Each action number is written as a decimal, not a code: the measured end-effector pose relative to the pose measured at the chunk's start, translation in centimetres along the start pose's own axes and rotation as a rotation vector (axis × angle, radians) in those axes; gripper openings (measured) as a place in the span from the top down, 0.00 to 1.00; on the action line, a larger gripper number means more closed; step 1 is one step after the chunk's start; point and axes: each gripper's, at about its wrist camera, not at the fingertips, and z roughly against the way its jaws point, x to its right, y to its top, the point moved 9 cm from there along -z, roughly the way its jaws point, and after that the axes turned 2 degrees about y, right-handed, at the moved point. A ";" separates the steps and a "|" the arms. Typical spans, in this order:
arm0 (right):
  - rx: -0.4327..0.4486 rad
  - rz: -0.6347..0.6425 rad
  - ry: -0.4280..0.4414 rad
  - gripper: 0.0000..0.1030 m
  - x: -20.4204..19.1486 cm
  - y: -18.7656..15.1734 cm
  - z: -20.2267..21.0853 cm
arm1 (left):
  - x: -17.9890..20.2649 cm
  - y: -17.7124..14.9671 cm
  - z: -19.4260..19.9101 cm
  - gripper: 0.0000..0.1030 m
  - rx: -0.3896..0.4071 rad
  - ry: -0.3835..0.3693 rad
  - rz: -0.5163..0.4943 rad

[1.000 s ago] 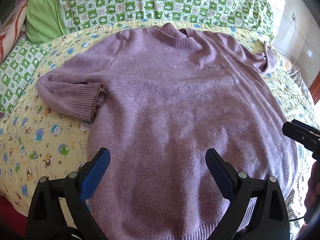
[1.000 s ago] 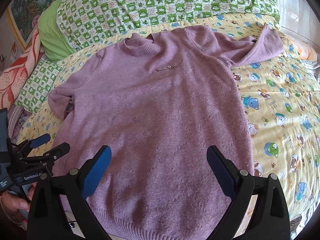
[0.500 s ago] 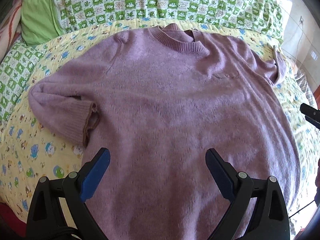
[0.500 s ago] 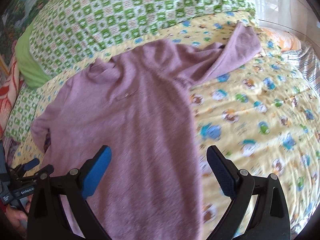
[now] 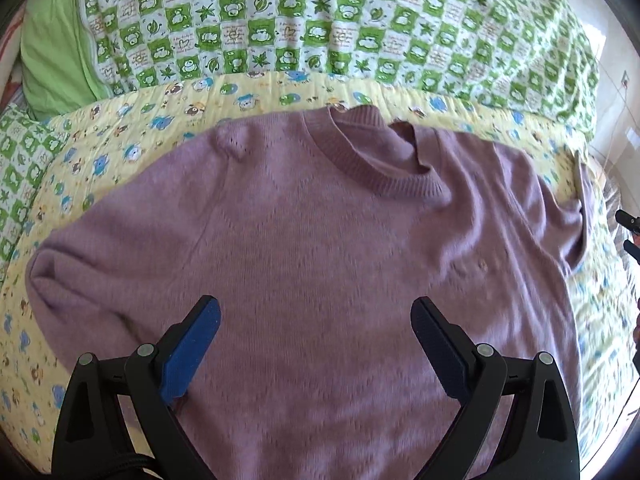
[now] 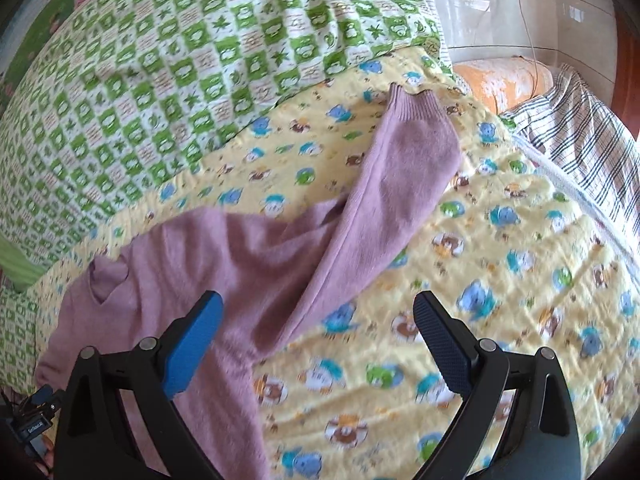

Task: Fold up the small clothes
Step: 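Grasp the sweater's sleeve cuff with the right gripper, then fold the held sleeve across the sweater body with the right gripper, then release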

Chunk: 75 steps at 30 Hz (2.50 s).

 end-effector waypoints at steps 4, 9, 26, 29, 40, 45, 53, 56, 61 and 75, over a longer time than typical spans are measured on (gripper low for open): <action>0.044 -0.021 -0.060 0.07 2.5 4.7 -2.7 | -0.6 2.2 -2.6 0.06 -0.021 0.014 0.029; 0.043 -0.067 -0.125 0.15 5.7 10.0 -7.6 | -1.4 3.3 -5.8 0.06 -0.059 0.040 0.046; 0.077 -0.052 0.032 0.93 3.2 13.4 -10.7 | -3.9 2.2 -8.9 0.06 -0.120 0.011 0.095; 0.108 0.042 0.200 0.93 -3.7 12.0 -6.7 | -4.8 1.3 -7.4 0.06 -0.120 -0.012 0.098; -0.078 0.399 0.627 0.93 -28.6 -5.2 -3.6 | -7.3 -2.6 -3.2 0.06 -0.161 -0.168 0.170; -0.212 0.492 0.641 0.93 -32.2 -12.4 -6.6 | -7.8 -3.7 -3.9 0.06 -0.225 -0.236 0.264; -0.379 0.525 0.658 0.71 -31.7 -17.3 -7.4 | -4.5 -3.4 -6.4 0.06 -0.290 -0.312 0.302; -0.349 0.479 0.656 0.57 -30.2 -16.5 -6.6 | -2.6 -2.9 -8.0 0.06 -0.306 -0.282 0.266; -0.259 0.331 0.609 0.56 -26.0 -13.4 -4.5 | -0.7 -1.0 -9.3 0.11 -0.263 -0.235 0.217; -0.071 0.033 0.350 0.55 -13.9 -6.5 -1.8 | -5.3 1.3 -0.6 0.97 -0.011 -0.284 0.205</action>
